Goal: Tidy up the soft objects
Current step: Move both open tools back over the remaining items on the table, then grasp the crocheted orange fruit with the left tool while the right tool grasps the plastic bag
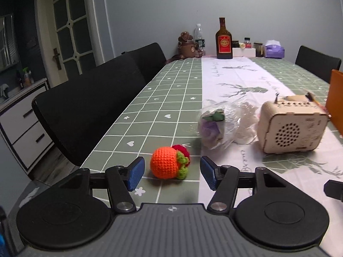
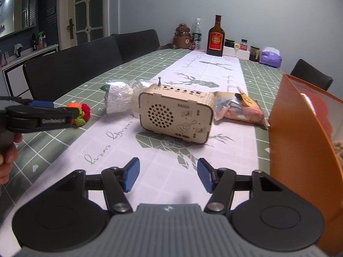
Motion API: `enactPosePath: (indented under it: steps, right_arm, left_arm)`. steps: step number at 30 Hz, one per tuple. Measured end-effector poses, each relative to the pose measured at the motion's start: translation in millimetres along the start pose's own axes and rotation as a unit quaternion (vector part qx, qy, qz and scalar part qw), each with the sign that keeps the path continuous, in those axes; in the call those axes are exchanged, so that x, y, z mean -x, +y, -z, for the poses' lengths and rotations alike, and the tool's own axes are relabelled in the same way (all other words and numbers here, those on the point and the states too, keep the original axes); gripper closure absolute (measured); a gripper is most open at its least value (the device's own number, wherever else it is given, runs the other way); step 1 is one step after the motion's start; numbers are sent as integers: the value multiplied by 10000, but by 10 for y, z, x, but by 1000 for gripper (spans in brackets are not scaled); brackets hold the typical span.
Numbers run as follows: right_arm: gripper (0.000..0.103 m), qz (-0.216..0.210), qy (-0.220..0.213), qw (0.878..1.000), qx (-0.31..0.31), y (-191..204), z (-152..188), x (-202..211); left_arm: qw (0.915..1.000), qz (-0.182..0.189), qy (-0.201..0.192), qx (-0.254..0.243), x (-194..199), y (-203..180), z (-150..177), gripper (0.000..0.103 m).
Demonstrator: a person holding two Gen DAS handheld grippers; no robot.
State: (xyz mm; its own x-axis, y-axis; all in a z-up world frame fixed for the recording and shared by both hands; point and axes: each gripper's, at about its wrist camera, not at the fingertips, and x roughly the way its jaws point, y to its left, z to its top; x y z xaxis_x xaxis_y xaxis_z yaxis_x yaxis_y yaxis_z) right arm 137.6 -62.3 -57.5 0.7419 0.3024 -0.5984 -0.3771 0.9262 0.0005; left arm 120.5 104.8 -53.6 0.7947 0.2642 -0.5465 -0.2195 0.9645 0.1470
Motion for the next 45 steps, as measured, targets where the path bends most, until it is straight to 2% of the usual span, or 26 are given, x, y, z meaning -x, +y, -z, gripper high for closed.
enactPosePath:
  steps: [12, 14, 20, 23, 25, 29, 37, 45]
  right_arm:
    - [43, -248, -205, 9991, 278, 177, -282, -220]
    - [43, -295, -300, 9982, 422, 243, -335, -229]
    - [43, -417, -583, 9928, 961, 468, -492, -280]
    - [44, -399, -696, 9885, 1279, 585, -573, -363]
    - [51, -338, -777, 9857, 1459, 649, -627, -422]
    - [51, -450, -903, 9796, 1737, 715, -720, -532]
    - [51, -582, -776, 9690, 2271, 831, -876, -854]
    - [51, -514, -585, 9605, 2673, 903, -865, -1115]
  left_arm:
    - [9994, -39, 340, 66, -287, 17, -39, 33]
    - [9993, -36, 355, 86, -316, 33, -35, 41]
    - [9994, 26, 299, 171, -321, 60, -55, 52]
    - [9994, 58, 204, 257, -234, 89, -75, 52]
    - [9993, 45, 196, 300, -189, 122, -105, 52]
    - [9976, 36, 327, 617, -159, 230, -158, 52]
    - [9899, -34, 312, 1384, -129, 405, -132, 52]
    - [9864, -46, 385, 1594, -139, 481, -90, 52]
